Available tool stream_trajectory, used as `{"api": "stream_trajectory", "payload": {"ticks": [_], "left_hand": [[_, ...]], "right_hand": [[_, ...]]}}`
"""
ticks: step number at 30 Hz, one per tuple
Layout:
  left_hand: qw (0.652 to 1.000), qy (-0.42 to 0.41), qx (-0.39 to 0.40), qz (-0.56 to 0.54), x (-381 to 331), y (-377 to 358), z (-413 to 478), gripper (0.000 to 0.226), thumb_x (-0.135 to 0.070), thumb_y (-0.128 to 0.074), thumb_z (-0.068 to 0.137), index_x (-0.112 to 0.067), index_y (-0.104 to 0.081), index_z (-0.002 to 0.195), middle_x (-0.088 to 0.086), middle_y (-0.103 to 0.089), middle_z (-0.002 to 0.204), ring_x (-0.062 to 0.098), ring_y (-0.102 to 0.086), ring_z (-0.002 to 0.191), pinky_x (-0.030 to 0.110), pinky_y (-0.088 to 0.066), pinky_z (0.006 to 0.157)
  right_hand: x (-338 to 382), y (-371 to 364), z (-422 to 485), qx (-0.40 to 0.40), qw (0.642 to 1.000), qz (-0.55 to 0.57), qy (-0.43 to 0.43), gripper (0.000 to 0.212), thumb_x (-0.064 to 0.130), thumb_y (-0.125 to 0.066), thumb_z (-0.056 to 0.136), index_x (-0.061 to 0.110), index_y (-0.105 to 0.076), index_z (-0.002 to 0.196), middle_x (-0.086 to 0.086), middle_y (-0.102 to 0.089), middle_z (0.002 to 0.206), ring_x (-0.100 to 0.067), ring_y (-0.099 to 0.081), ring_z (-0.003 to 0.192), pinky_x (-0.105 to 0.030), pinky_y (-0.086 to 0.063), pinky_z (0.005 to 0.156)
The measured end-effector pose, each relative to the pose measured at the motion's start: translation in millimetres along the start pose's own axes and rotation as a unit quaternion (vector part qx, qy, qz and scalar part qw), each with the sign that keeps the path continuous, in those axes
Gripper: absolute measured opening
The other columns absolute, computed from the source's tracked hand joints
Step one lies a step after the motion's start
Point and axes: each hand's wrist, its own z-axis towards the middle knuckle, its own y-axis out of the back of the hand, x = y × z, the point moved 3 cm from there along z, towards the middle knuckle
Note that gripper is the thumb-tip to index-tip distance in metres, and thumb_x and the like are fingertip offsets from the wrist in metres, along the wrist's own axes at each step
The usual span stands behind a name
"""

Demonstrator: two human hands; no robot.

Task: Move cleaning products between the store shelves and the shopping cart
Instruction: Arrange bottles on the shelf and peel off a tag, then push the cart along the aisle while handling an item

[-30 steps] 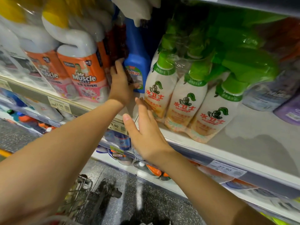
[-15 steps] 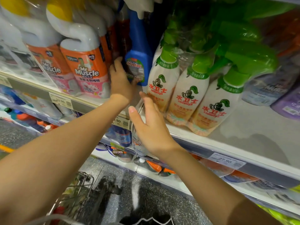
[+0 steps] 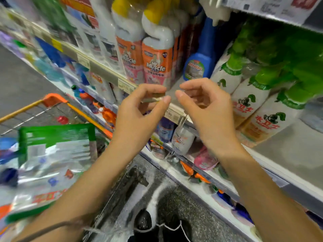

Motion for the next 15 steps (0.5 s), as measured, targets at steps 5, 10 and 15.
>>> {"api": "stream_trajectory", "payload": {"ticks": [5,10,15], "left_hand": [[0.997,0.044,-0.067,-0.015,-43.9,59.0,-69.9,0.014,-0.015,-0.068,0.084,-0.016,-0.066,0.098,-0.003,-0.07,0.091,0.014,-0.067,0.086,0.028,-0.056,0.078],[0.979,0.079,-0.186,0.014,-59.1,114.4,-135.7,0.015,-0.021,-0.066,0.08,-0.02,-0.066,0.095,-0.008,-0.07,0.09,0.007,-0.066,0.084,0.025,-0.055,0.082],[0.942,0.142,-0.303,0.039,-46.5,161.1,-203.4,0.015,-0.008,-0.068,0.087,-0.018,-0.064,0.097,-0.008,-0.069,0.095,-0.005,-0.063,0.079,0.009,-0.047,0.071]], "right_hand": [[55.6,-30.8,-35.4,0.167,0.985,0.041,-0.009,0.004,0.011,-0.07,0.087,0.011,-0.067,0.088,0.002,-0.065,0.078,-0.003,-0.055,0.071,-0.013,-0.045,0.066],[81.0,-67.6,-66.8,0.267,0.962,0.052,0.0,0.007,0.015,-0.071,0.086,0.02,-0.067,0.087,0.0,-0.067,0.082,-0.01,-0.059,0.074,-0.02,-0.048,0.069],[81.3,-115.5,-108.9,0.372,0.925,0.05,-0.058,0.006,0.015,-0.073,0.086,0.016,-0.069,0.09,0.002,-0.065,0.082,-0.007,-0.055,0.07,-0.015,-0.045,0.06]]}}
